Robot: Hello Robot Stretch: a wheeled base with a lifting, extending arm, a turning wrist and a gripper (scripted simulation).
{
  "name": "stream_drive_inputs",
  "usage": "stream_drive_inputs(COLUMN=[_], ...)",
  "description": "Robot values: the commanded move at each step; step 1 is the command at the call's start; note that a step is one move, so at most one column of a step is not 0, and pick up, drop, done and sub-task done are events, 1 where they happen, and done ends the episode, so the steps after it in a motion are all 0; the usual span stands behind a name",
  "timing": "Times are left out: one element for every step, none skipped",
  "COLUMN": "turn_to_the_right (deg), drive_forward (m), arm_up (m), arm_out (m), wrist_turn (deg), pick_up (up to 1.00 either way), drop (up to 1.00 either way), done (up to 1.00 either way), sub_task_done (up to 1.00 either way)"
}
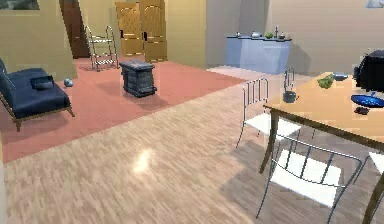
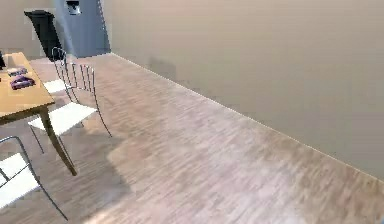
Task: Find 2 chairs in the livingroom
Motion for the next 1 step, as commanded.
stream_drive_inputs(turn_to_the_right=[0.0], drive_forward=[0.60], arm_up=[0.00], arm_out=[0.00], wrist_turn=[0.0], pick_up=[0.00], drop=[0.00], done=[0.00], sub_task_done=[0.00])
